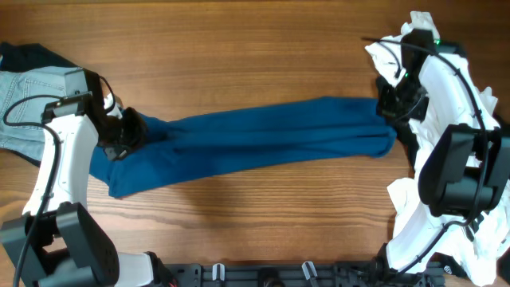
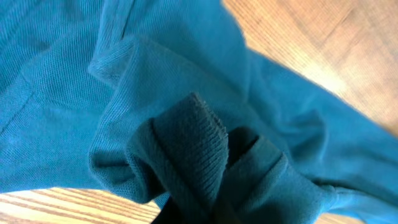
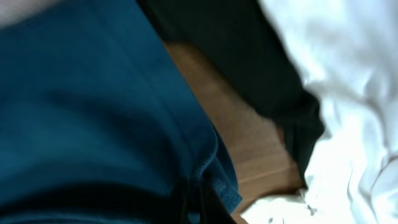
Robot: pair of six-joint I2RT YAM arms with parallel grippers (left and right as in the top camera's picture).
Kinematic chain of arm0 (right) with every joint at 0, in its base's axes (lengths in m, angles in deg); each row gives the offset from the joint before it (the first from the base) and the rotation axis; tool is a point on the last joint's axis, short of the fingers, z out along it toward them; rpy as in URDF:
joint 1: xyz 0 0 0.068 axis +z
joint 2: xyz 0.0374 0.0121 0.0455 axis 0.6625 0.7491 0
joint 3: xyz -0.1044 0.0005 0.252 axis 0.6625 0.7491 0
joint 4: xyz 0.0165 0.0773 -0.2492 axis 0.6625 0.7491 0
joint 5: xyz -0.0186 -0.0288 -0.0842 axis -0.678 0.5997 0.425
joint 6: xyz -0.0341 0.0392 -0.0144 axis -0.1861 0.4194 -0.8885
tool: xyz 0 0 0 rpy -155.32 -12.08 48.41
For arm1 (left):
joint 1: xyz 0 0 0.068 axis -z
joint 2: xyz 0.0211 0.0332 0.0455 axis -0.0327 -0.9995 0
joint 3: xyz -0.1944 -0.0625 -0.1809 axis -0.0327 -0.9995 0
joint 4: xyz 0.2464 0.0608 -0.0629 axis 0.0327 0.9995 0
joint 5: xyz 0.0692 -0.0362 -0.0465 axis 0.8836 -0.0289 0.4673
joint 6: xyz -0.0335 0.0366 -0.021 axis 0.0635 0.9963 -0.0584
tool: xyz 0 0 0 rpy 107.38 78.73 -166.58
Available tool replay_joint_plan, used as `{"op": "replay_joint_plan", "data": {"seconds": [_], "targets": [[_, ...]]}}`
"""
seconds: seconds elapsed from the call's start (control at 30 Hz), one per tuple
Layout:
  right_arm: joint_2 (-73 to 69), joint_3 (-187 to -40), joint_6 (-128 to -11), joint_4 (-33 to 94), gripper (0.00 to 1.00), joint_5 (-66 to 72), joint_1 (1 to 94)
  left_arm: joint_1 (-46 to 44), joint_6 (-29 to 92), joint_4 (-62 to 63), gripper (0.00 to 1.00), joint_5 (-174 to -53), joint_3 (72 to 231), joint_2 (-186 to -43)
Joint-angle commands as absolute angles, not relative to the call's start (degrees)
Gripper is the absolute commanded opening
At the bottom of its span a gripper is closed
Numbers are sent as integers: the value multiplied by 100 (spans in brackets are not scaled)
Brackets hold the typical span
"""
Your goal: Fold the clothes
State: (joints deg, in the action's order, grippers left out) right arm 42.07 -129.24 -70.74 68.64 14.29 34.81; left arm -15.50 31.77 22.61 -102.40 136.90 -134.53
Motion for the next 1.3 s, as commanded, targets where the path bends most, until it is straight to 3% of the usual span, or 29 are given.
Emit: {"op": "replay_joint_plan", "data": {"seconds": [0.0,0.03,0.1,0.13,0.27,0.4,0.6,0.8,0.97,1.0,1.07,1.17,1.23,1.27], "targets": [[4220,-12712,-7127,6967,8,1635,3466,-1576,3310,2318,14,-9949,13506,-13444],[4220,-12680,-7048,7020,15,1847,3466,-1576,3310,2377,22,-9919,13506,-13444],[4217,-12682,-6913,7059,18,2179,3420,-1576,3310,2620,46,-9919,13506,-13444],[4215,-12699,-6948,7055,17,2153,3387,-1607,3313,2653,50,-9916,13526,-13433],[4058,-12931,-7326,6919,17,1187,3239,-1675,3308,2522,48,-9969,13972,-13433],[3866,-12894,-8830,6543,24,-697,3225,-1426,3310,2032,32,-10478,14031,-13464],[3866,-12011,-9033,6169,23,-579,3219,-949,3306,1521,28,-9960,13078,-13490],[3866,-11764,-6766,5977,23,2002,3219,-949,3302,736,32,-9497,12214,-13490],[3619,-11902,-7444,5925,26,1239,3184,-1002,3284,568,33,-9361,12181,-13490],[3385,-11910,-7444,5837,28,1235,3136,-1052,3284,517,33,-9363,12181,-13490],[3101,-11910,-7789,5726,45,1029,2965,-1198,3286,515,33,-9361,12181,-13490],[3214,-11768,-8281,5723,52,55,2537,-1369,3289,548,38,-9381,12181,-13490],[3378,-11563,-8556,5546,61,-522,2463,-1373,3289,554,52,-9385,12181,-13490],[3481,-11480,-8587,5472,63,-496,2463,-1373,3286,576,53,-9385,12181,-13490]]}}
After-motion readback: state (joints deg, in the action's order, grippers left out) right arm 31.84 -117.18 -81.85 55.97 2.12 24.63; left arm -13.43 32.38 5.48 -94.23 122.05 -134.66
